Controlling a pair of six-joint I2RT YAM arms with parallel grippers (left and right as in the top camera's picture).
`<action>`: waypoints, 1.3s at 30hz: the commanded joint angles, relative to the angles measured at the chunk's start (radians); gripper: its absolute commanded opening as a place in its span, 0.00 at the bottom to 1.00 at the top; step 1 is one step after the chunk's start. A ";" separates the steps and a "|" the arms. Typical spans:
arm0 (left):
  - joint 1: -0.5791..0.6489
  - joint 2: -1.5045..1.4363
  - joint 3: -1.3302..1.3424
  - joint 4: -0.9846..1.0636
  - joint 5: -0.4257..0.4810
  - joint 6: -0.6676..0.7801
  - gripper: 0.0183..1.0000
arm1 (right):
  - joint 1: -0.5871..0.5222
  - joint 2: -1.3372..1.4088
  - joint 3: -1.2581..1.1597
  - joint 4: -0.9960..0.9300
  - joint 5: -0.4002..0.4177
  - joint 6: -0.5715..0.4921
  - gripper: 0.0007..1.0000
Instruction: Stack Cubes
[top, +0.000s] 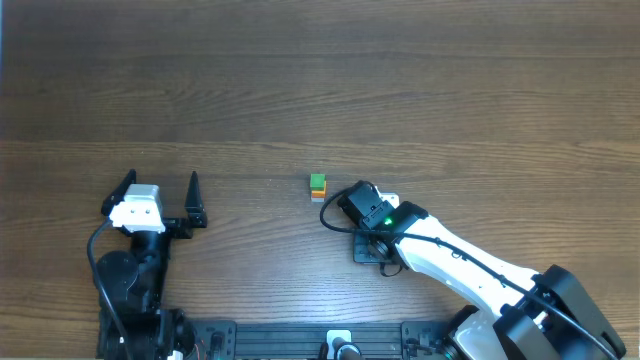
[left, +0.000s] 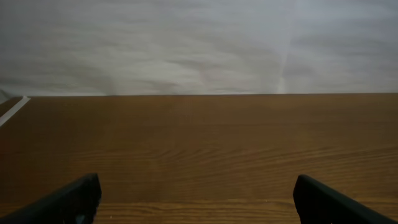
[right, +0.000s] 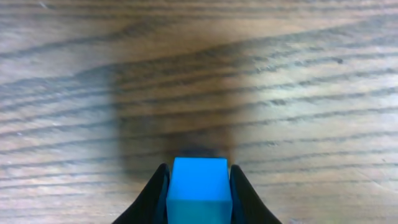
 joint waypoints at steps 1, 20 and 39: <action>0.006 -0.004 -0.005 0.004 0.007 0.017 1.00 | -0.005 0.003 0.157 -0.129 0.041 -0.002 0.04; 0.006 -0.004 -0.005 0.004 0.007 0.017 1.00 | 0.020 0.349 1.004 -0.536 0.069 -0.057 0.01; 0.006 -0.004 -0.005 0.004 0.007 0.017 1.00 | 0.053 0.433 1.013 -0.518 0.074 0.031 0.01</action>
